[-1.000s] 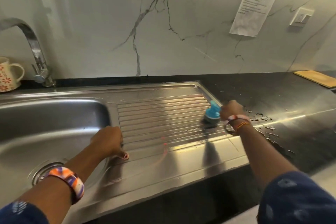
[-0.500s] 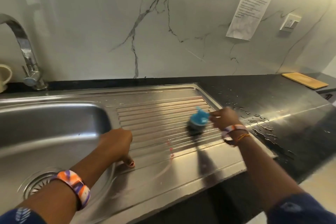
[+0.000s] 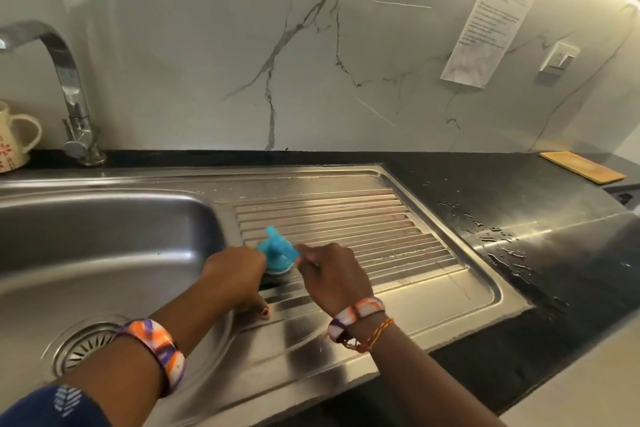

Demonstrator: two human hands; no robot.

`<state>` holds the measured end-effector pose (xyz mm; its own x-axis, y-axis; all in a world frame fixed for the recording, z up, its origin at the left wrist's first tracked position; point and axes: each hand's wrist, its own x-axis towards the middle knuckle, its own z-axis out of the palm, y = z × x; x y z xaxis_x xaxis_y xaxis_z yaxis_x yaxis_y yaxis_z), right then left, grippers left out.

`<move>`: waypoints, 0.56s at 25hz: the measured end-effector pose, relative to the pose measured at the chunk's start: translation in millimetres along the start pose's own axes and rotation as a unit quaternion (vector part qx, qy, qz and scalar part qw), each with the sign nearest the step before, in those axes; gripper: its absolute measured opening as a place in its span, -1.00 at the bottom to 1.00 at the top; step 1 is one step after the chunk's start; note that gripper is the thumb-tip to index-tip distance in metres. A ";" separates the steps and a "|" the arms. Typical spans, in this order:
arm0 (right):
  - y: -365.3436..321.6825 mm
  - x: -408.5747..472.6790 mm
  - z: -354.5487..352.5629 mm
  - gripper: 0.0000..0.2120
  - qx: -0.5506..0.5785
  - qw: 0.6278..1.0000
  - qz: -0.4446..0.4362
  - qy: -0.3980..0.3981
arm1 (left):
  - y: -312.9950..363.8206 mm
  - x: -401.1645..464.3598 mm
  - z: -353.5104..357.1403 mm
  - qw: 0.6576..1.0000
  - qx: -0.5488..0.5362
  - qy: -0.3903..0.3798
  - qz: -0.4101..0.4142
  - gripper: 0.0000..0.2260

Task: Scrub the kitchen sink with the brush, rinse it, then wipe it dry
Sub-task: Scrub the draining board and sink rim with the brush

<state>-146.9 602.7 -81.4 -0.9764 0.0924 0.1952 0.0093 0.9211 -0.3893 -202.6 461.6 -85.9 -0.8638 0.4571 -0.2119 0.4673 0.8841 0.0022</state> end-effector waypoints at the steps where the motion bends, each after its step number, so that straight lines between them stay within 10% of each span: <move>1: 2.6 -0.1 -1.2 -0.68 -0.022 1.000 -0.008 0.004 | -0.9 0.0 1.2 1.000 -0.005 -0.002 -0.002 -0.57; 10: 175.0 47.0 -99.1 -0.73 -0.080 0.948 0.297 0.075 | 1.7 -4.8 2.8 1.000 -0.006 -0.009 -0.002 -0.61; 14: 114.9 41.8 -56.1 -0.73 -0.031 0.985 0.161 0.055 | 2.0 0.3 3.0 1.000 0.009 -0.023 -0.007 -0.52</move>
<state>-174.6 733.6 -67.5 -0.8912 0.4208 0.1693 0.3308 0.8584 -0.3920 -201.4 463.3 -88.9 -0.8608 0.4396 -0.2563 0.4589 0.8883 -0.0176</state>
